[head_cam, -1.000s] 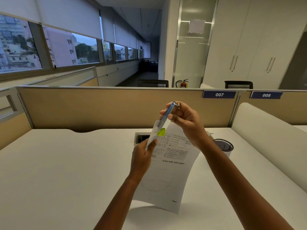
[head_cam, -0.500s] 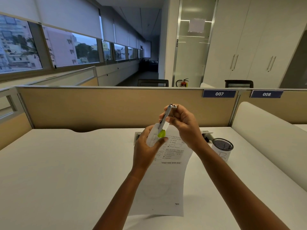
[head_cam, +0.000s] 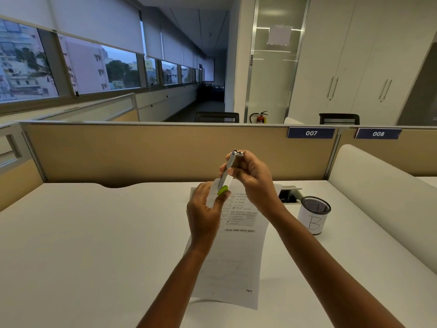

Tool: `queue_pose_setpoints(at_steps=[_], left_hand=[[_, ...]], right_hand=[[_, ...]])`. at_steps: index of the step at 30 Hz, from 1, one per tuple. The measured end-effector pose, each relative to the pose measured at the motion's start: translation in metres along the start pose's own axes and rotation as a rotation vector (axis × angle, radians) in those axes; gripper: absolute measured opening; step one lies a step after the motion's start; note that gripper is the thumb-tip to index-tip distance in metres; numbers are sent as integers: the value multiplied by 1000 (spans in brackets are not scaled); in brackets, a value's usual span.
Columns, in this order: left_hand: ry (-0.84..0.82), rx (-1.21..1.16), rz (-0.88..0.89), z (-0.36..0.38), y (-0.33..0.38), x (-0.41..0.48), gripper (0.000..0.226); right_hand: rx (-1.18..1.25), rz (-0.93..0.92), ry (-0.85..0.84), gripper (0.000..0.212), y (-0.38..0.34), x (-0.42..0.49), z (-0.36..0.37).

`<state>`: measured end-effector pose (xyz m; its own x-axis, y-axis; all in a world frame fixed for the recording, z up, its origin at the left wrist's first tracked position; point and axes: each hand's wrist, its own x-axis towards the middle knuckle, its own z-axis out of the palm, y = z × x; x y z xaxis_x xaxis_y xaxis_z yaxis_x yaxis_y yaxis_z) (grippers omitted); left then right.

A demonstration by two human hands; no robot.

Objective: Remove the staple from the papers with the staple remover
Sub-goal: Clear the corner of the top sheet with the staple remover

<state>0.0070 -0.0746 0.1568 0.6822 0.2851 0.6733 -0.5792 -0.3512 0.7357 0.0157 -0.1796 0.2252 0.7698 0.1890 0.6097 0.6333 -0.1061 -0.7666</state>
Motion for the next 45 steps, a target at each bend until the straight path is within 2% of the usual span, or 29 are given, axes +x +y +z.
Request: queue_pose_setpoints(at_steps=[3, 7, 9, 12, 14, 16, 19, 23, 27, 31, 35, 39, 40, 42, 45], left_hand=[[-49, -5, -70, -2, -8, 3, 33], [-148, -13, -110, -5, -15, 9, 51], [-133, -47, -158, -7, -18, 11, 50], [-24, -45, -205, -13, -27, 11, 25], [35, -48, -249, -18, -33, 10, 7], [83, -64, -311, -22, -38, 9, 9], [134, -97, -386, -24, -44, 9, 18], [146, -121, -425, -25, -47, 9, 22], [154, -155, -431, -26, -44, 10, 18], [153, -172, -421, -28, -41, 11, 15], [135, -197, -427, -27, -37, 11, 12], [126, -217, -424, -27, -34, 12, 11], [129, -230, -424, -27, -34, 12, 12], [130, -249, -421, -27, -33, 13, 14], [130, -284, -418, -27, -31, 15, 14]], right_hand=[[-7, 2, -51, 34, 3, 2, -2], [50, -45, -35, 30, 10, -3, -1], [104, -72, 51, 30, 11, -6, -4], [157, -48, 271, 31, 16, -11, -18], [-17, 11, 410, 20, 25, -17, -32], [-264, 122, 468, 24, 43, -29, -45], [-608, 335, 387, 24, 89, -57, -59], [-968, 651, 117, 27, 143, -105, -64], [-1107, 805, -32, 22, 170, -145, -65], [-1142, 830, -56, 19, 182, -164, -66], [-1142, 825, -21, 27, 188, -170, -69], [-1125, 837, -11, 26, 188, -164, -68], [-1058, 791, 36, 29, 186, -160, -67], [-725, 746, 110, 42, 173, -149, -60], [-297, 671, 36, 39, 147, -136, -47]])
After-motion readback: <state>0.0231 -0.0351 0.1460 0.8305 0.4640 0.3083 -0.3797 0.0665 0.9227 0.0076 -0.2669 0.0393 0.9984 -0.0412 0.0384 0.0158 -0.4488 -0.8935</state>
